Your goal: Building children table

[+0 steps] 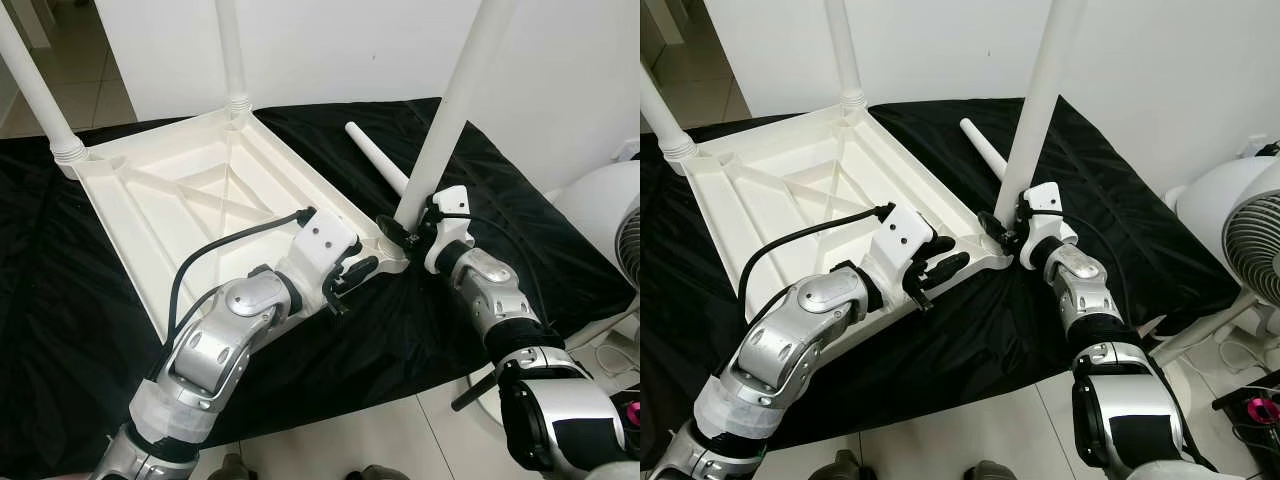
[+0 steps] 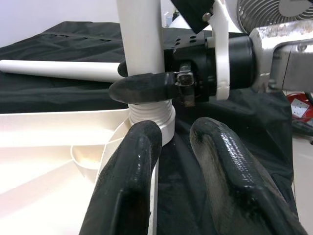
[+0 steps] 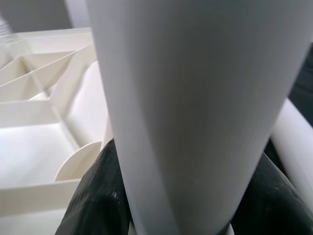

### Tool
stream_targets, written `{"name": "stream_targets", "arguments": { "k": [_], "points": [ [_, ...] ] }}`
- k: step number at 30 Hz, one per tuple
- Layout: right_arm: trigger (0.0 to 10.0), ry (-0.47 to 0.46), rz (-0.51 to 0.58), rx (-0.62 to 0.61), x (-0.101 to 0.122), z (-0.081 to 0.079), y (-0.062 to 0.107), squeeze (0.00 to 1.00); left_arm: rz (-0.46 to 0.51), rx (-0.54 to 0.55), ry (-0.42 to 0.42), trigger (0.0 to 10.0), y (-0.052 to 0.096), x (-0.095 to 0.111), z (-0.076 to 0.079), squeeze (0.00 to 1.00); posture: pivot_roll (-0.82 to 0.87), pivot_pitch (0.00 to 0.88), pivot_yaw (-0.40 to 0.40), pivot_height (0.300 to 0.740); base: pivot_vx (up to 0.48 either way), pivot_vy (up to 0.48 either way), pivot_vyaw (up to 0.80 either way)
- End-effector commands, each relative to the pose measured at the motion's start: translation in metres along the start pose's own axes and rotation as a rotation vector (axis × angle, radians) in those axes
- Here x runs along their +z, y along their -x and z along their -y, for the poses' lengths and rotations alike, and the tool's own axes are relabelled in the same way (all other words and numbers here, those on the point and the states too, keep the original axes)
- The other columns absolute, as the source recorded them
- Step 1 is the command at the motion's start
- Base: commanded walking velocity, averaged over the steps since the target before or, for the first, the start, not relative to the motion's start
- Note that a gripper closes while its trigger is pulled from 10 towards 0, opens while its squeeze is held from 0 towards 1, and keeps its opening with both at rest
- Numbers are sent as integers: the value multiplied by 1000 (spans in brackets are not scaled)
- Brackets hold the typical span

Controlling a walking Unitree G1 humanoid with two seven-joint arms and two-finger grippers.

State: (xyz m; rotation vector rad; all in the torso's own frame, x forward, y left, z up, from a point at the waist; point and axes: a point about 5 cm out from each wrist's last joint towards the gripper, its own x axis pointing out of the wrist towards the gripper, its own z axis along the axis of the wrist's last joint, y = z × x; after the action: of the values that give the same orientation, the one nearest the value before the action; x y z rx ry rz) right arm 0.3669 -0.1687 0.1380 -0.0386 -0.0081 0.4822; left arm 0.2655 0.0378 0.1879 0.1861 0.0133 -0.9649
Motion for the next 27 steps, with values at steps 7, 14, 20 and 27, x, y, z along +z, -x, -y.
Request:
{"name": "stream_targets", "arguments": {
  "k": [7,14,20,27],
  "points": [
    [10000,-90,-35,-238,-10,-5,-2,0,-9,44,2,10000,0,-3,-1,0,-55,12,13,740,0,0,0],
    [10000,-143,-15,-456,-8,-19,-4,0,-11,48,7,10000,1,-4,0,0,-55,11,0,740,0,0,0],
    [10000,-202,-4,-639,-6,-57,-1,0,-11,52,4,10000,1,-4,-1,0,-55,6,-3,740,0,0,0],
    [10000,-168,25,-575,-1,-75,-1,0,-9,57,-1,10000,2,-4,-4,0,-59,0,-4,740,0,0,0]
  ]
}}
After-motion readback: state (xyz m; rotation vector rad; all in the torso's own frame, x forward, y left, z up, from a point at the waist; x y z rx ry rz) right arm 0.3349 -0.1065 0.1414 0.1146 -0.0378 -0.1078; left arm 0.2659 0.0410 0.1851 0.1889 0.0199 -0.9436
